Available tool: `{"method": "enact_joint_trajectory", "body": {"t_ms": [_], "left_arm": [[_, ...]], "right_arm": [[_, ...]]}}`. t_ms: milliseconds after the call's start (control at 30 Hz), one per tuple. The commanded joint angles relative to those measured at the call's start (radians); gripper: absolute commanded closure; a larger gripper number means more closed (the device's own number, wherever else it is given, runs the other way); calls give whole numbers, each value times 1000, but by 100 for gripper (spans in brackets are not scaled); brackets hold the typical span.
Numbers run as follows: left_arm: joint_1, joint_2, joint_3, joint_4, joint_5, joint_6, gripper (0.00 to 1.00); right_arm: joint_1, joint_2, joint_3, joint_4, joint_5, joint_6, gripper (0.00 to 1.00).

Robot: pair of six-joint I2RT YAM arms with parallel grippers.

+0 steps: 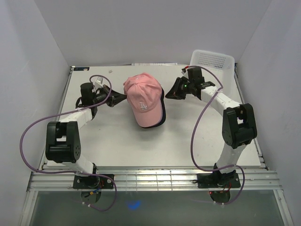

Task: Stack the hats

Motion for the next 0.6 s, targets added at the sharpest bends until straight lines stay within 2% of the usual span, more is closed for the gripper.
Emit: {"method": "enact_joint_trajectory", "body": {"t_ms": [0, 33, 67, 167, 367, 567], "left_arm": [[7, -26, 93, -170, -55, 112, 99], [7, -26, 111, -225, -62, 143, 96], [7, -30, 129, -233, -66, 151, 84], [7, -67, 159, -287, -72, 184, 67], [7, -87, 269, -361, -23, 208, 56], [7, -111, 311, -408, -24, 214, 54]], "right_arm": [[-3, -5, 51, -75, 44, -38, 82], [-3, -5, 62, -89, 44, -40, 79], [-3, -5, 65, -95, 47, -42, 77], [-3, -20, 61, -99, 53, -40, 70], [-3, -48, 85, -116, 59, -32, 64], [-9, -66, 133, -150, 67, -31, 57]]}}
